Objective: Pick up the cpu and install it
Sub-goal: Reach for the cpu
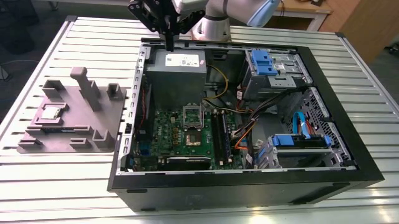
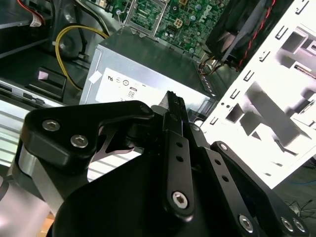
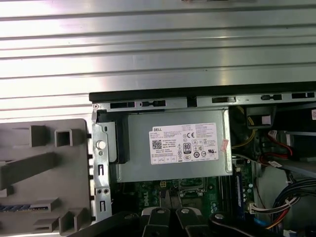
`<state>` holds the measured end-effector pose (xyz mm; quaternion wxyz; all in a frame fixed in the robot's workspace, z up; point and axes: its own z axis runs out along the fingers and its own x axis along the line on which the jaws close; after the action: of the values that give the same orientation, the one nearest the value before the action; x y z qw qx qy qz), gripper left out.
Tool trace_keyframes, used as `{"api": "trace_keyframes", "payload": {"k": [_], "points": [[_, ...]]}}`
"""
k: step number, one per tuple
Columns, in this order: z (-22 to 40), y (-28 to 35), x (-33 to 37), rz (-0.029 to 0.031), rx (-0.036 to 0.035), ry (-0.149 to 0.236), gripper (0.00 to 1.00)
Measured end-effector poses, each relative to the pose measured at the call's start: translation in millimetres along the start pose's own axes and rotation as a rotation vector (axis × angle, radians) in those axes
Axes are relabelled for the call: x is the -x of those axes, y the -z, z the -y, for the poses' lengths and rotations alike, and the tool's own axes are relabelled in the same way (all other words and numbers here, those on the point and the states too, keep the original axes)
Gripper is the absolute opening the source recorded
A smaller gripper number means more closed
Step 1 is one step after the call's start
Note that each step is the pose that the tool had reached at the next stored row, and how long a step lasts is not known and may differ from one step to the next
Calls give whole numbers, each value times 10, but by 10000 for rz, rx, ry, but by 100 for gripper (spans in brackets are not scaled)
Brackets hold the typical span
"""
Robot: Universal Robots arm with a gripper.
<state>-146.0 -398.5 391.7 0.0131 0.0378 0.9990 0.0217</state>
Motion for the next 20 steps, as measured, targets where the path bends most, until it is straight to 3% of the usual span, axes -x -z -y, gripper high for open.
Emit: {"api": "trace_keyframes", "payload": {"k": [7,20], "points": [[3,-6,-75,1,1,-1,10],[6,-12,-138,0,0,0,10]]}}
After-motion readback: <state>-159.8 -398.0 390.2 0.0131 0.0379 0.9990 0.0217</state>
